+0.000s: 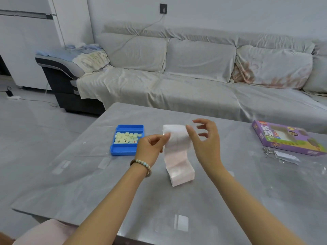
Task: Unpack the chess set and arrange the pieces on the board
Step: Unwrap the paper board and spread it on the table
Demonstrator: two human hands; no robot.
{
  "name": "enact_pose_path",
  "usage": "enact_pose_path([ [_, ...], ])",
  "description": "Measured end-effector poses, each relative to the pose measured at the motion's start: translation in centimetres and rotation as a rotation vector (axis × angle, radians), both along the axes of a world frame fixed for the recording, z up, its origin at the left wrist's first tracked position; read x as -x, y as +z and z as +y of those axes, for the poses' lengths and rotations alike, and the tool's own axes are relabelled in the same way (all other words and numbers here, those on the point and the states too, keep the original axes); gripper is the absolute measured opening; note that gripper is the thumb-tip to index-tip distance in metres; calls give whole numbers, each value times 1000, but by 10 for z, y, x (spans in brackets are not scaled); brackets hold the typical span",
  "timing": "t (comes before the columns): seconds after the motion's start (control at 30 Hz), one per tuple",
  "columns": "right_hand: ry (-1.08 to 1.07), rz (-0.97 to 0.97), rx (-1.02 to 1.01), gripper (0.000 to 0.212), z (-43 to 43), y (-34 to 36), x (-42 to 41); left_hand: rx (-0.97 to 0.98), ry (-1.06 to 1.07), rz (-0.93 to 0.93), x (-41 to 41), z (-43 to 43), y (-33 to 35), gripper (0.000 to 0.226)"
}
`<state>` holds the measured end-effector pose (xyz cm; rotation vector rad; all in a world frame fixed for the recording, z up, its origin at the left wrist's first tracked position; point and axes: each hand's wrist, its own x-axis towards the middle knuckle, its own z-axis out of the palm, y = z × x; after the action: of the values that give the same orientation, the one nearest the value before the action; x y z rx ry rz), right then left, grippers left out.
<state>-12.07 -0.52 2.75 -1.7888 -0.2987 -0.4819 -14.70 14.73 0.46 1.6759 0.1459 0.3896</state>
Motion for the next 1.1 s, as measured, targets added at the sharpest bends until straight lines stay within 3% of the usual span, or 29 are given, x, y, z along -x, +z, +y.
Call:
enact_pose_path([
  [0.1, 194, -45, 96, 28, 6, 2, 17, 67, 79, -53, -3, -8, 15, 26],
  [0.23, 367, 112, -39, 36, 12, 12, 30, 122, 119, -204, -3, -24, 35, 47],
  [0.37, 410, 209, -120, 51, 10, 19, 27, 140, 111, -332, -3, -35, 44, 45],
  [0.53, 423, 242, -78, 78, 13, 17, 25, 160, 93, -346, -3, -48, 42, 39],
  [0.67, 425, 243, -175, 72, 13, 14, 25, 173, 70, -319, -4, -56, 37, 46],
  [0.8, 371, 200, -285, 48, 12, 18, 29, 139, 52, -317, -2, -58, 39, 44],
  [0.9, 339, 278, -387, 47, 3, 23, 26, 138, 79, -291, -4, -51, 39, 43],
  [1.1, 106, 399, -315, 42, -25, 27, 1, 61, 115, -201, -11, -18, 32, 49],
])
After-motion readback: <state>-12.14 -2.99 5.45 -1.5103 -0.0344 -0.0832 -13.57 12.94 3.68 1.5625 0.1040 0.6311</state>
